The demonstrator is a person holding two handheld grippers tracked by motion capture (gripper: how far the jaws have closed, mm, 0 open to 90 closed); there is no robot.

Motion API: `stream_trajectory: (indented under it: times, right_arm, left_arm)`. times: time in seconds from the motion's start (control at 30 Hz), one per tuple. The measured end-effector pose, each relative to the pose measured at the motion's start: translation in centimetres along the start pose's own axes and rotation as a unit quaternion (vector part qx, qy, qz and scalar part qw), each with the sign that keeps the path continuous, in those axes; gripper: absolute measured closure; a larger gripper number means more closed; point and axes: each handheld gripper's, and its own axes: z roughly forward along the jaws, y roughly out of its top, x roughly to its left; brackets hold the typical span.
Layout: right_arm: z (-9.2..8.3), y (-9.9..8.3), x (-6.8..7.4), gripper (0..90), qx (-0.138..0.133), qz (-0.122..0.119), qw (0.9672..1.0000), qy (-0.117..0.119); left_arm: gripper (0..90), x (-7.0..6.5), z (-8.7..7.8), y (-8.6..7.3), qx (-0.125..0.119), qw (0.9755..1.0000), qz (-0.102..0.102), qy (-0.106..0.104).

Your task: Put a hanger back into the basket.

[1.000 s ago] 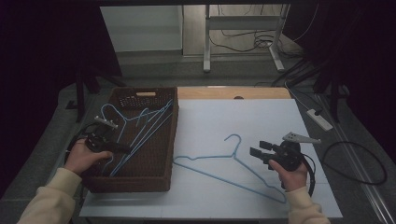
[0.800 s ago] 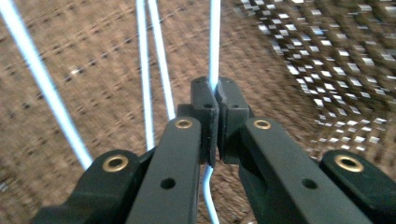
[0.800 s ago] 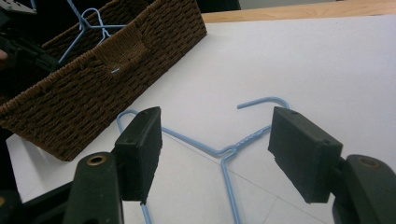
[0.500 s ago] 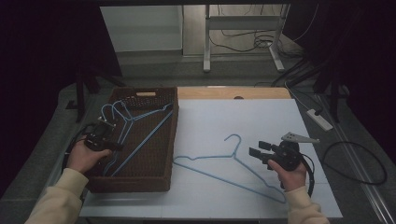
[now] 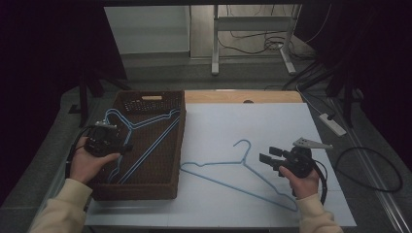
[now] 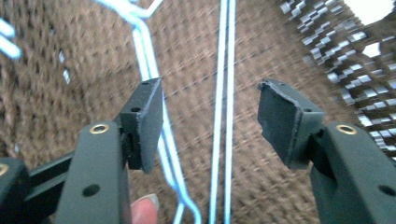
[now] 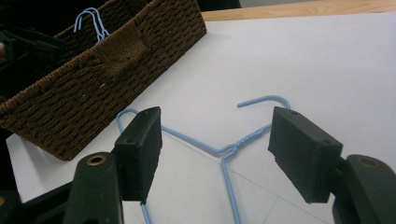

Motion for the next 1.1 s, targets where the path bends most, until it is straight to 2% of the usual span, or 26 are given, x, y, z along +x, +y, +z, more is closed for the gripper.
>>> stream_trajectory:
  times: [0.23,0.3,0.43,0.5,0.53,0.57,0.6,0.63,0.77,0.8,0.87,1.0,1.03,1.1]
  right_arm:
    - [0.0,0.0,0.0,35.3,0.001,0.000,1.0000,-0.001]
    - [0.0,0.0,0.0,35.3,0.001,0.000,1.0000,0.000]
    - [-0.1,0.0,0.0,35.3,0.000,-0.001,1.0000,-0.001]
    - [-0.2,0.0,0.0,35.2,0.000,-0.001,1.0000,-0.002]
    - [-0.2,0.0,0.0,35.2,0.000,-0.001,1.0000,-0.002]
    - [-0.2,-0.1,-0.1,35.2,0.000,-0.001,1.0000,-0.002]
    - [-0.2,-0.1,-0.1,35.1,0.000,-0.002,1.0000,-0.003]
    - [-0.3,-0.1,-0.1,35.1,0.001,-0.003,1.0000,-0.004]
    - [-0.3,-0.1,-0.1,34.8,0.004,-0.007,0.9999,-0.007]
    - [-0.3,-0.1,-0.1,34.8,0.004,-0.007,0.9999,-0.007]
    - [-0.5,-0.3,0.0,34.4,0.007,-0.013,0.9998,-0.010]
    - [-0.7,-0.5,0.1,34.1,0.013,-0.022,0.9995,-0.018]
    - [-0.7,-0.6,0.1,34.1,0.014,-0.024,0.9994,-0.020]
    - [-1.0,-0.9,0.1,34.1,0.020,-0.032,0.9989,-0.028]
  left_arm:
    - [38.5,-1.5,-0.7,-0.3,-0.033,0.9988,0.020,-0.031]
    - [37.7,-2.4,-0.8,-0.4,-0.047,0.9973,0.033,-0.047]
    - [36.8,-3.3,-1.0,-0.6,-0.065,0.9955,0.045,-0.052]
    - [36.5,-4.4,-1.5,-0.8,-0.086,0.9934,0.063,-0.043]
    - [36.4,-4.6,-1.6,-0.9,-0.092,0.9928,0.064,-0.044]
    - [36.3,-5.0,-1.9,-1.0,-0.102,0.9915,0.061,-0.052]
    - [36.2,-5.0,-1.9,-1.0,-0.102,0.9915,0.061,-0.052]
    - [36.2,-5.7,-2.3,-1.1,-0.117,0.9893,0.063,-0.061]
    - [36.2,-7.1,-2.9,-1.4,-0.139,0.9851,0.073,-0.069]
    - [36.2,-7.1,-2.9,-1.4,-0.139,0.9851,0.073,-0.069]
    - [36.2,-7.9,-2.9,-1.5,-0.144,0.9835,0.078,-0.076]
    - [36.2,-9.6,-2.5,-1.6,-0.152,0.9797,0.084,-0.100]
    - [36.2,-10.1,-2.2,-1.6,-0.154,0.9778,0.084,-0.115]
    - [36.0,-10.9,-1.9,-1.5,-0.153,0.9763,0.091,-0.123]
